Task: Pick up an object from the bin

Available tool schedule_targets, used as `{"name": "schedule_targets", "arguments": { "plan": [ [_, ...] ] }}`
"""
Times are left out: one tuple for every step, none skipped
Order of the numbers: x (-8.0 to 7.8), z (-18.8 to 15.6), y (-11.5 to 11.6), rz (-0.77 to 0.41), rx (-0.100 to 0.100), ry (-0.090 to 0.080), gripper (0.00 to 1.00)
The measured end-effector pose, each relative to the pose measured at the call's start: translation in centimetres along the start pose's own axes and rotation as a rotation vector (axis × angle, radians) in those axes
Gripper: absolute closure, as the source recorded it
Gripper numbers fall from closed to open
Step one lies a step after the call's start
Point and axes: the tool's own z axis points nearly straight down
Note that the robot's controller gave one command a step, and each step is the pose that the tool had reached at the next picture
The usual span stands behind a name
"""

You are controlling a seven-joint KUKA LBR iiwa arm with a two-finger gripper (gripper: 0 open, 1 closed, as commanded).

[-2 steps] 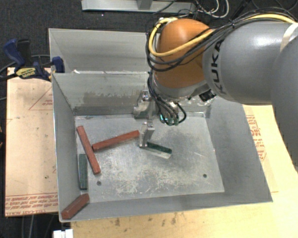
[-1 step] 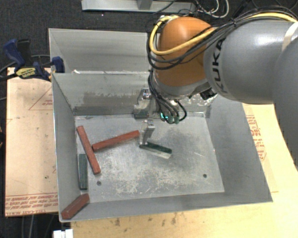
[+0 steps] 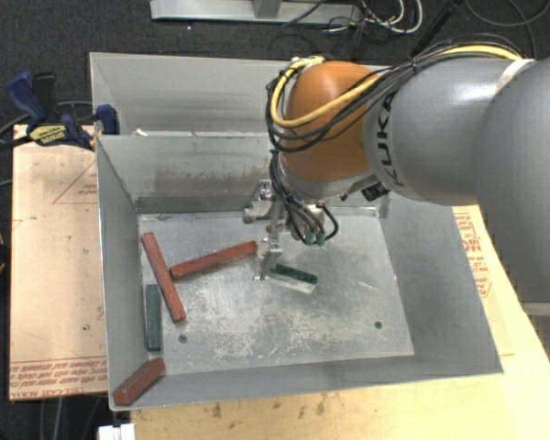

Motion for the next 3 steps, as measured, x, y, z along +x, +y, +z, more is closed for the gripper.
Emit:
{"name": "schedule_targets", "arguments": {
  "plan": [
    [0.2, 7.0, 3.7, -0.001, -0.004, -0.009, 1.00],
    [0.2, 7.0, 3.7, 0.000, -0.004, -0.009, 1.00],
    [1.0, -12.1, 2.8, 0.042, 0.002, 0.009, 1.00]
  ]
}}
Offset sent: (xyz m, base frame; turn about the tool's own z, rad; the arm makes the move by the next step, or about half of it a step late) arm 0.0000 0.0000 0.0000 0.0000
